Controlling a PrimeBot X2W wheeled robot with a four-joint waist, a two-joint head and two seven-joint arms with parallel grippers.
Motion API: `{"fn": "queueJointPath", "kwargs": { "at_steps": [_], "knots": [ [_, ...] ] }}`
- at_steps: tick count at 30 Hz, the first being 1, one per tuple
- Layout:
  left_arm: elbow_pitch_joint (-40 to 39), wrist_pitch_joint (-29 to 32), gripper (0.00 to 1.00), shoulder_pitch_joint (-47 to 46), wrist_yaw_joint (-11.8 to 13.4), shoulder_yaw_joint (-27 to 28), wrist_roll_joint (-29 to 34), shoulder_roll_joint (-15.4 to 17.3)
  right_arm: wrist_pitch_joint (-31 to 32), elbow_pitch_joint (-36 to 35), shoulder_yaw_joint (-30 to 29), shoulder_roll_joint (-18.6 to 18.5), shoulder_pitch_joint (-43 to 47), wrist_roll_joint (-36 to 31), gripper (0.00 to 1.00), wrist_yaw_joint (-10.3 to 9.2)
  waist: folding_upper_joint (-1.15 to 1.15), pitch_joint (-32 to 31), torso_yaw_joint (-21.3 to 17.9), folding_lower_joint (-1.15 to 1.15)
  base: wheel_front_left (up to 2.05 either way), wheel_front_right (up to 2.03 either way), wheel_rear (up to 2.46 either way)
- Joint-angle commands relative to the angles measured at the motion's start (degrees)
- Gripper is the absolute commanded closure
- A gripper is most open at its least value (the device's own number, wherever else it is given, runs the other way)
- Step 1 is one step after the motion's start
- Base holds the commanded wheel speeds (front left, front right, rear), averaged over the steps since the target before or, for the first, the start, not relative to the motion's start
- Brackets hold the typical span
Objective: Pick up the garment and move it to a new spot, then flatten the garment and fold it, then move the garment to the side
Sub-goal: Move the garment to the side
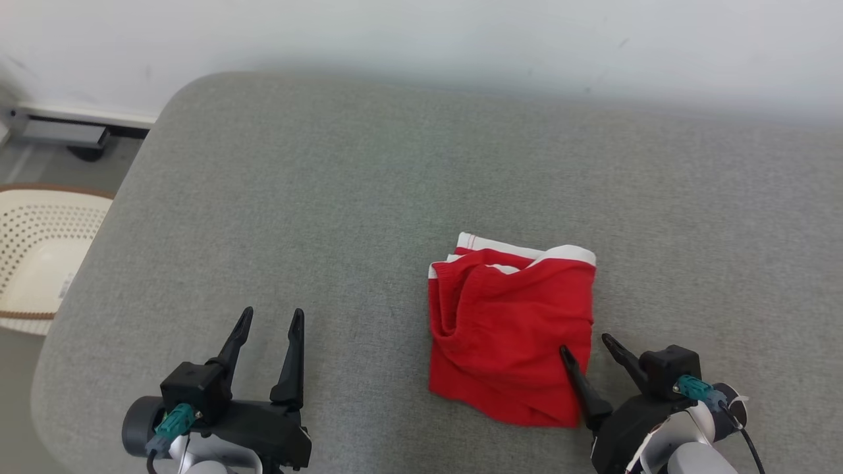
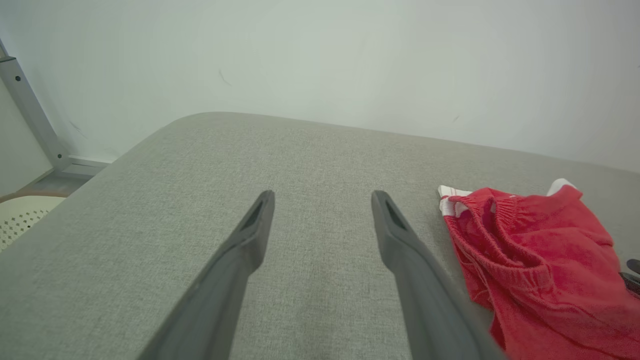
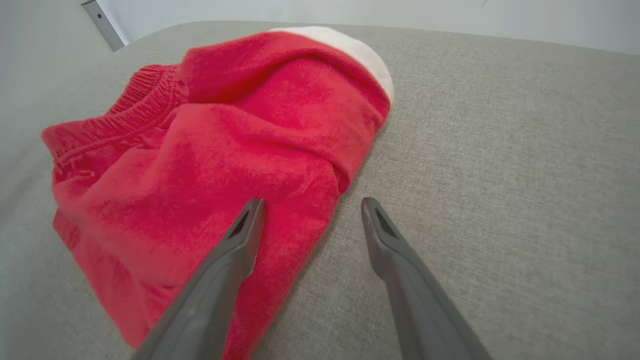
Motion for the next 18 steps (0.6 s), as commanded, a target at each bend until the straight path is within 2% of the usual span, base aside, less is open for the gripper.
{"fn": "queueJointPath", "kwargs": {
  "at_steps": [1,6,7,8,13,18],
  "knots": [
    [0.32,-0.22,0.00,-0.74,-0.23,0.02,0.68,0.07,-0.49,0.62,0.20,-0.33,-0.94,0.64,0.00,-0.03,0.00,1.72,1.90,-0.01,0.00,0.00,0.00],
    [1.17,-0.76,0.00,-1.42,-0.24,-0.19,0.82,-0.05,-1.38,5.05,2.36,0.01,-3.49,2.88,0.02,-0.03,0.00,2.03,2.14,-0.01,0.00,0.00,0.00],
    [1.25,-0.89,0.00,-1.54,-0.25,-0.20,0.87,-0.08,-1.81,5.63,2.40,0.12,-3.88,3.54,0.91,-0.03,0.00,2.04,2.07,-0.01,0.00,0.00,0.00],
    [1.34,-0.95,0.00,-1.61,-0.25,-0.21,0.91,-0.09,-1.90,6.22,2.78,0.18,-4.11,3.60,1.00,-0.03,0.00,2.01,1.93,-0.01,0.00,0.00,0.00],
    [1.31,-1.22,0.00,-2.11,-0.02,-0.30,1.25,0.24,-4.13,6.42,3.98,-0.50,-5.10,3.44,1.00,-0.03,0.00,1.83,0.31,-0.01,0.00,0.00,0.00],
    [0.44,-1.26,0.00,-1.67,0.51,0.19,1.40,0.98,-5.82,3.53,3.96,-1.49,-3.23,1.39,1.00,-0.03,0.00,1.71,-4.01,-0.01,0.00,0.00,0.00]
  ]
}}
